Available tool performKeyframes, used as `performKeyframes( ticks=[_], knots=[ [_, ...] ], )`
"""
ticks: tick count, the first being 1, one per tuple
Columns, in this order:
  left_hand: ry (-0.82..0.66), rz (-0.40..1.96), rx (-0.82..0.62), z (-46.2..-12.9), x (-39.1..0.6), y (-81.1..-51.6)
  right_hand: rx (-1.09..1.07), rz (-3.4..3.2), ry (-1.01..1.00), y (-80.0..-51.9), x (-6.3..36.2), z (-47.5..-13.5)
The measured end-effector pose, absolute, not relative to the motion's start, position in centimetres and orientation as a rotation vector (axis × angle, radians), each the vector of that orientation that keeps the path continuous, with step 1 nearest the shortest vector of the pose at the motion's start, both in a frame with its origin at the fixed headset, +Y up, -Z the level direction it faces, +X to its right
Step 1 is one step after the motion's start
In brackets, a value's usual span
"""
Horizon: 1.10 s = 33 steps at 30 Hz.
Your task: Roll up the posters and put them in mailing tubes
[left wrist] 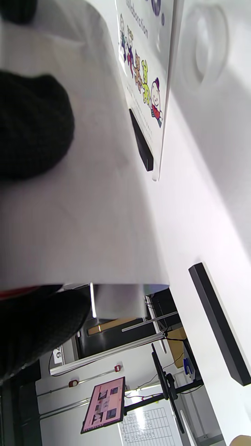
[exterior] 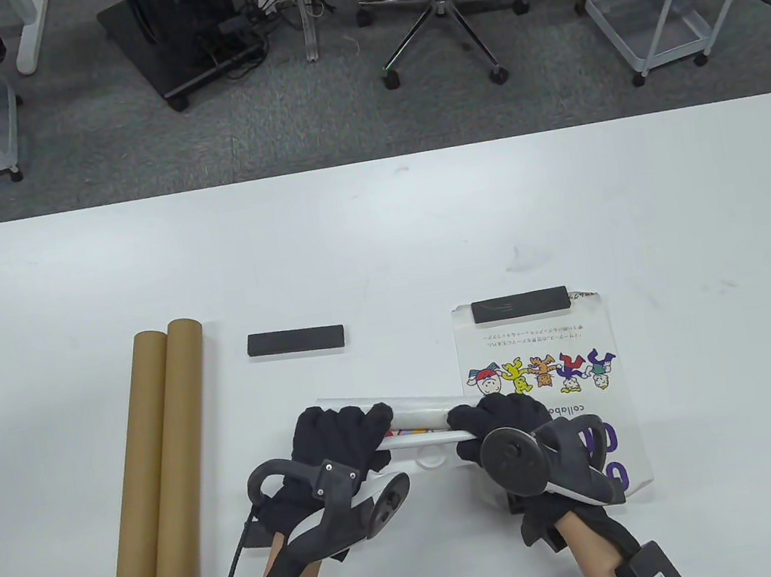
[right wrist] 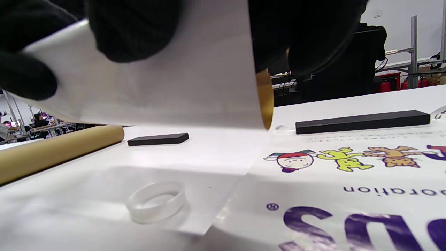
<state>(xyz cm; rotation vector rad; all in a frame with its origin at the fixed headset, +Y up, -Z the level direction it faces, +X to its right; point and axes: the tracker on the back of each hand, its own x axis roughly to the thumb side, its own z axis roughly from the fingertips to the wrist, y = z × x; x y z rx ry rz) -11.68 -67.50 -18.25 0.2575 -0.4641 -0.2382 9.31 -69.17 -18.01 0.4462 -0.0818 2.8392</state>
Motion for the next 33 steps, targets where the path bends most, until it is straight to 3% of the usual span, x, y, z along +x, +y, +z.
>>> performKeyframes(
  ticks=[33],
  knots=[
    [-0.459,-0.271,0.230,-18.6,-11.6,-67.9,0.456,2.926,-0.056,-69.5,8.5,-18.1]
  ],
)
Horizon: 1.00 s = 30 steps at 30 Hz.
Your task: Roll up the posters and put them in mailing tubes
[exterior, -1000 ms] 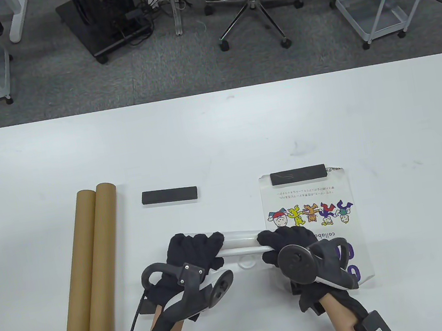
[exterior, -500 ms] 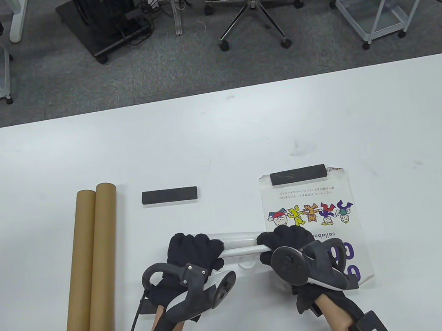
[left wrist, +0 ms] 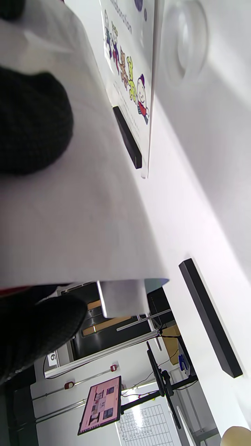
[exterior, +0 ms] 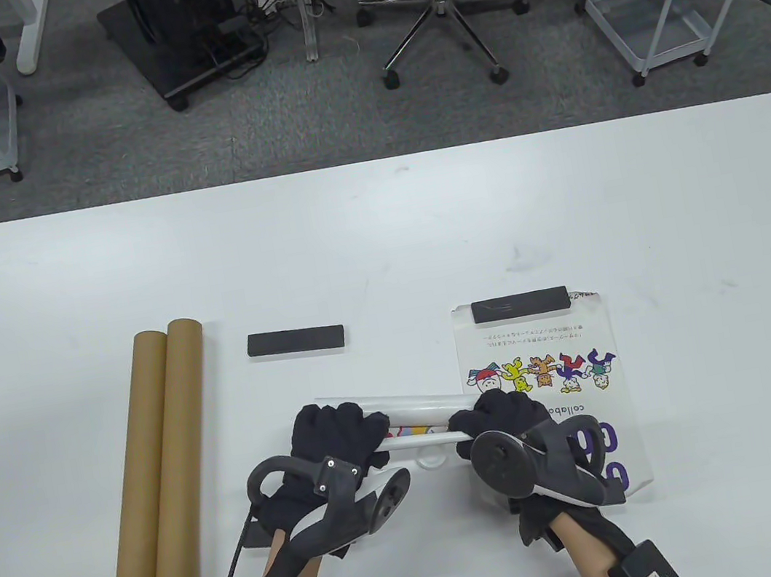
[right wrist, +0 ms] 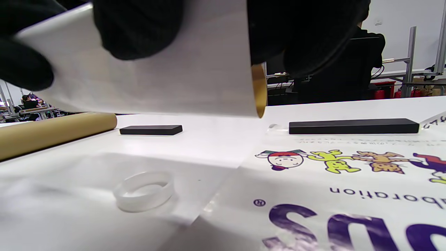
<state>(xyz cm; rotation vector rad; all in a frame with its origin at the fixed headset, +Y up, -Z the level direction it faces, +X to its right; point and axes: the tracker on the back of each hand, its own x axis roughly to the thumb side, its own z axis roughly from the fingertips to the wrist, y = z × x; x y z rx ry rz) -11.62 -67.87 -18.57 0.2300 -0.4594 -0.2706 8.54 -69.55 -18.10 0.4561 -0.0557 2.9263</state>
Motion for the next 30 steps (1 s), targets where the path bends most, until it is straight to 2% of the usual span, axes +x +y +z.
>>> performKeyframes(
  ticks=[8,15,20,30],
  knots=[
    [-0.457,-0.269,0.253,-18.6,-11.8,-67.7,0.435,2.908,-0.090,-69.4,9.0,-18.1],
    [-0.430,-0.228,0.170,-18.7,-11.5,-68.0,0.441,2.926,-0.104,-69.4,8.6,-17.9],
    [-0.433,-0.297,0.220,-18.6,-11.7,-67.8,0.472,2.955,-0.066,-69.4,8.2,-17.7],
    [-0.419,-0.286,0.208,-18.7,-11.7,-67.9,0.457,2.922,-0.067,-69.6,8.7,-18.0]
  ],
)
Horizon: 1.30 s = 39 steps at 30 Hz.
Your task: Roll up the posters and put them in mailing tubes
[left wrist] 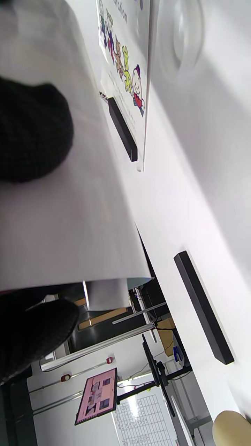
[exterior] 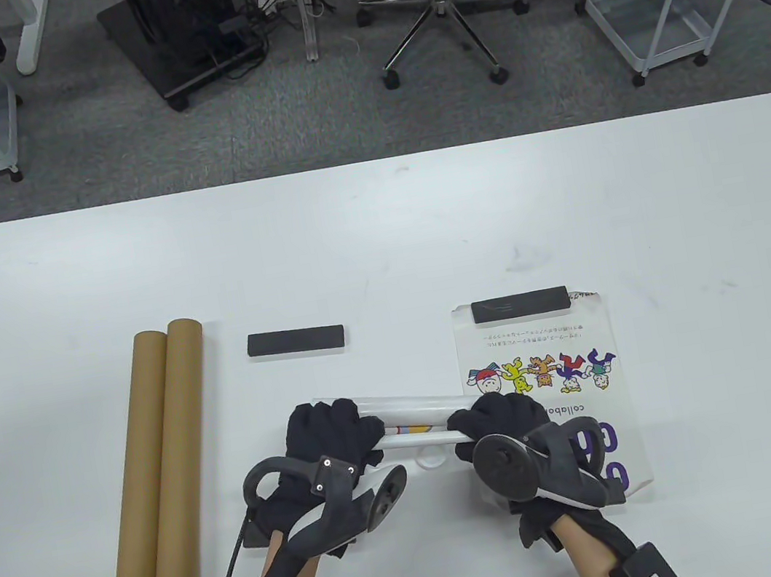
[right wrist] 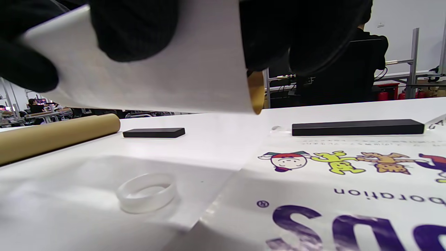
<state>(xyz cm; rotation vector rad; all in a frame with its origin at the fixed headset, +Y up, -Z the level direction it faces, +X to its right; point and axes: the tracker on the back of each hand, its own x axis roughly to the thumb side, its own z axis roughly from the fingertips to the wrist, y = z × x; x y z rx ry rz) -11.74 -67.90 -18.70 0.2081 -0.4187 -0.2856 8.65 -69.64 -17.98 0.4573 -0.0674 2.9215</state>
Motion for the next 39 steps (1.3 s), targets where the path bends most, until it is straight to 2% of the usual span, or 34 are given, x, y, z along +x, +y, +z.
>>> performKeyframes(
  ticks=[18,24,39],
  knots=[
    [-0.437,-0.277,0.225,-18.76,-12.02,-67.90,0.440,2.911,-0.088,-69.44,9.14,-18.08],
    [-0.421,-0.275,0.209,-18.67,-11.67,-67.77,0.453,2.875,-0.014,-69.53,8.87,-18.04],
    [-0.442,-0.265,0.231,-18.49,-11.87,-67.80,0.459,2.917,-0.061,-69.72,8.96,-18.06]
  ],
)
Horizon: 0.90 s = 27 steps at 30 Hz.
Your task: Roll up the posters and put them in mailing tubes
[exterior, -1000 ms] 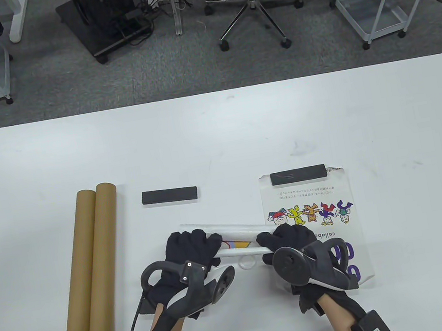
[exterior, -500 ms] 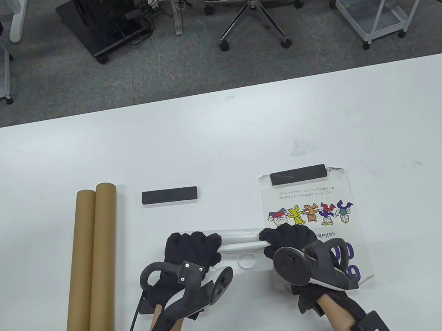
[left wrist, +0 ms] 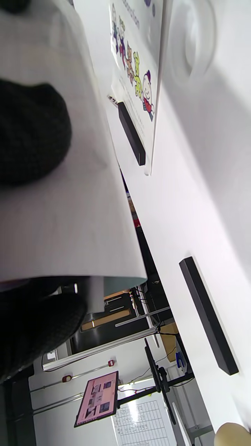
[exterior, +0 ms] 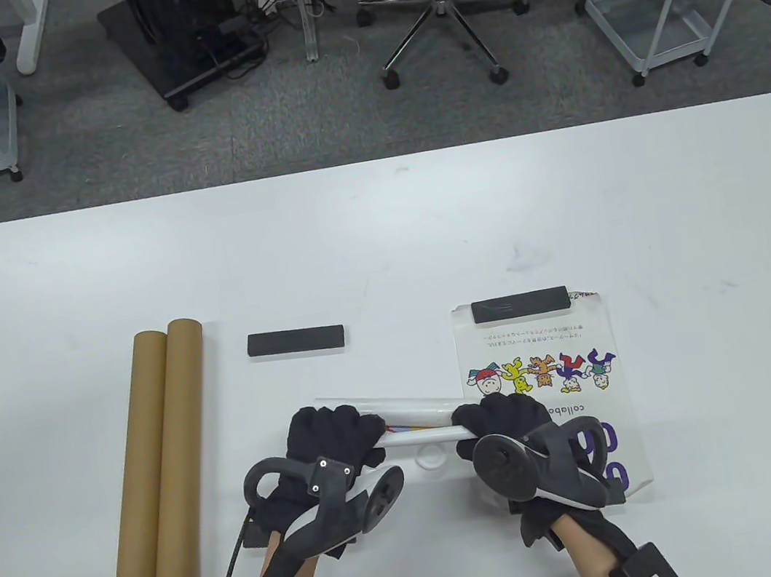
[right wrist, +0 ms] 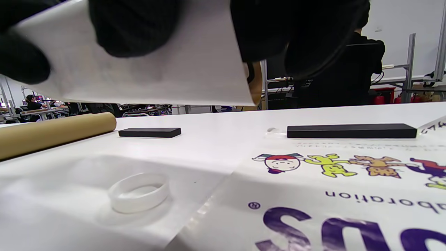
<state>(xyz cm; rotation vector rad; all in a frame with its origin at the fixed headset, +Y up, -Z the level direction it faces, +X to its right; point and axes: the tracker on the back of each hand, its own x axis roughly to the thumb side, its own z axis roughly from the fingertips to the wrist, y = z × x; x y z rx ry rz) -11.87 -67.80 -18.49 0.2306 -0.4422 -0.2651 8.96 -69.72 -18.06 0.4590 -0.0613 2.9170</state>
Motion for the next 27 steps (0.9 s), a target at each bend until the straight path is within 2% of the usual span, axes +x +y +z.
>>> performKeyframes(
  ticks=[17,23,27],
  knots=[
    [-0.436,-0.258,0.223,-18.70,-12.39,-67.45,0.459,2.872,-0.088,-69.74,9.25,-18.13],
    [-0.425,-0.234,0.180,-18.74,-12.42,-67.47,0.446,2.879,-0.168,-69.67,9.46,-18.14],
    [-0.422,-0.268,0.218,-18.50,-12.02,-67.19,0.454,2.885,-0.133,-69.75,9.18,-18.05]
  ],
)
